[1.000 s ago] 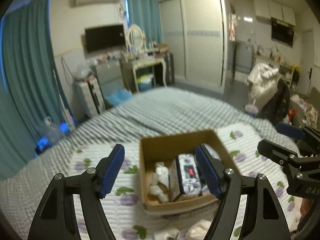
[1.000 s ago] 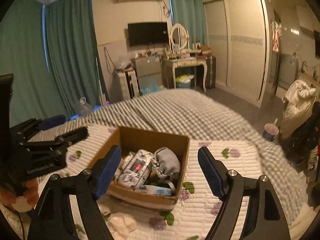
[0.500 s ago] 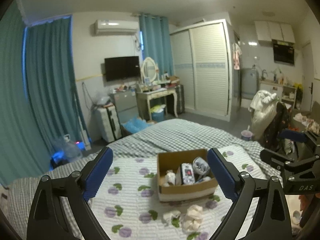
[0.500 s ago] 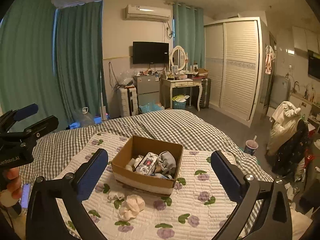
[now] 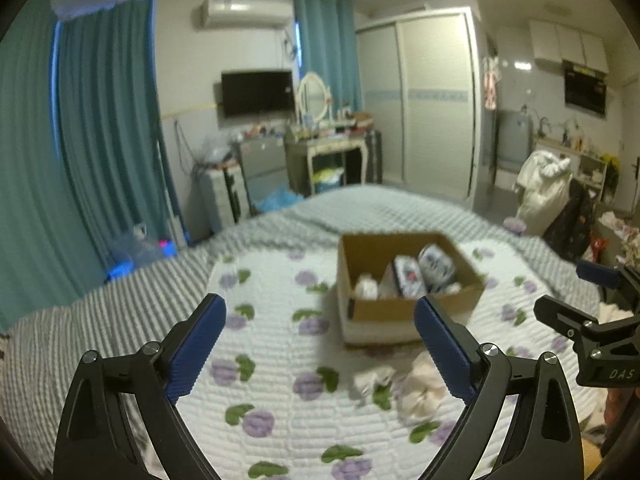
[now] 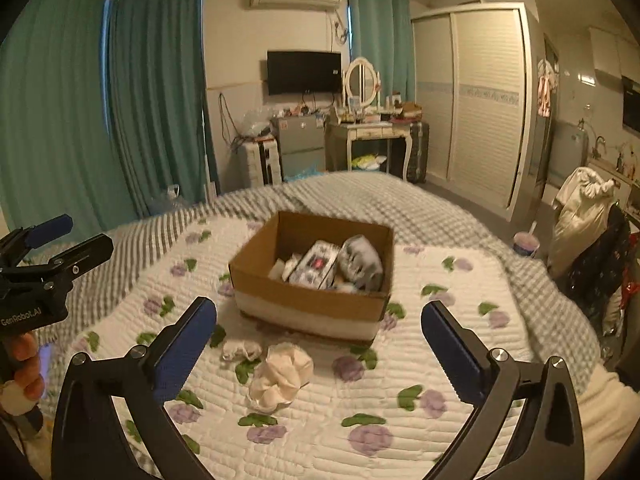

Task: Organize soft objects
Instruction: 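Grasp the cream lace cloth with the right tool while the left tool grasps the white mask bundle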

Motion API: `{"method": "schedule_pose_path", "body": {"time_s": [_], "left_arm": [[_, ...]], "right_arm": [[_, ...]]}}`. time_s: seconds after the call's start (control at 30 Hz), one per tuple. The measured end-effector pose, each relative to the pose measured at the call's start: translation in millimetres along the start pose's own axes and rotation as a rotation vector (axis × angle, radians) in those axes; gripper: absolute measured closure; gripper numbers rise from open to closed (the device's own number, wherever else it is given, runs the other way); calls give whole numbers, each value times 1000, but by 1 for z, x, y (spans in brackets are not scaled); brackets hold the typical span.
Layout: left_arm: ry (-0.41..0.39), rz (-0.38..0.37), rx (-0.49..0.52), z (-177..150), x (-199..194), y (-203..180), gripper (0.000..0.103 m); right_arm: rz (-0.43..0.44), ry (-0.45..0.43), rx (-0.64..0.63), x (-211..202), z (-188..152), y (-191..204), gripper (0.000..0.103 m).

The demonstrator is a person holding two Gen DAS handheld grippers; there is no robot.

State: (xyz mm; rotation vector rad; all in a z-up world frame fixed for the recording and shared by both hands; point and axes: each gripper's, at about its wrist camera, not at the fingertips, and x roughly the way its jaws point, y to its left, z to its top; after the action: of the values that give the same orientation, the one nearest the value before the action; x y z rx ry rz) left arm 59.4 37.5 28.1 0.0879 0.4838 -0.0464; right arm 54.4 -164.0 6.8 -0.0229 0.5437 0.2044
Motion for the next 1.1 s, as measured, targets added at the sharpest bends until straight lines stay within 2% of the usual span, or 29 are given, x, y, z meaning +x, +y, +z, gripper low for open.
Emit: {"method": "schedule_pose_path", "body": {"time_s": [0.27, 0.47, 0.53, 0.67, 0.7, 0.77, 0.83, 0.87, 0.93, 0.97, 1.0, 1.1], "left_arm": [[131, -34, -60, -49, 74, 18, 6], [235, -60, -57, -83, 117, 19, 6], [269, -60, -45, -91, 127, 18, 6], [303, -65, -9, -103, 136, 12, 6], [310, -68, -3, -105, 138, 10, 6], [334, -79, 2, -110, 144, 8, 6], [351, -92, 11, -114, 145, 3, 6], [355, -96, 20, -116, 145, 0, 6], [362, -103, 39, -117, 145, -5, 6], [366, -108, 45, -117, 144, -7, 6], [373, -114, 49, -118, 143, -12, 6], [392, -127, 54, -114, 145, -25, 6]], "right_arm": [[52, 174, -35, 96, -54, 25, 0], [69, 307, -73, 156, -94, 42, 1], [67, 343, -71, 169, -104, 43, 7], [61, 390, -68, 187, -117, 43, 13], [61, 397, -68, 190, -118, 43, 20], [63, 400, -62, 192, -119, 42, 25], [71, 394, -46, 191, -119, 39, 41], [68, 394, -36, 190, -119, 36, 46], [78, 388, 4, 187, -115, 29, 69], [92, 384, 23, 185, -111, 23, 74], [101, 378, 37, 182, -109, 18, 78], [89, 338, 51, 175, -96, 3, 78]]}}
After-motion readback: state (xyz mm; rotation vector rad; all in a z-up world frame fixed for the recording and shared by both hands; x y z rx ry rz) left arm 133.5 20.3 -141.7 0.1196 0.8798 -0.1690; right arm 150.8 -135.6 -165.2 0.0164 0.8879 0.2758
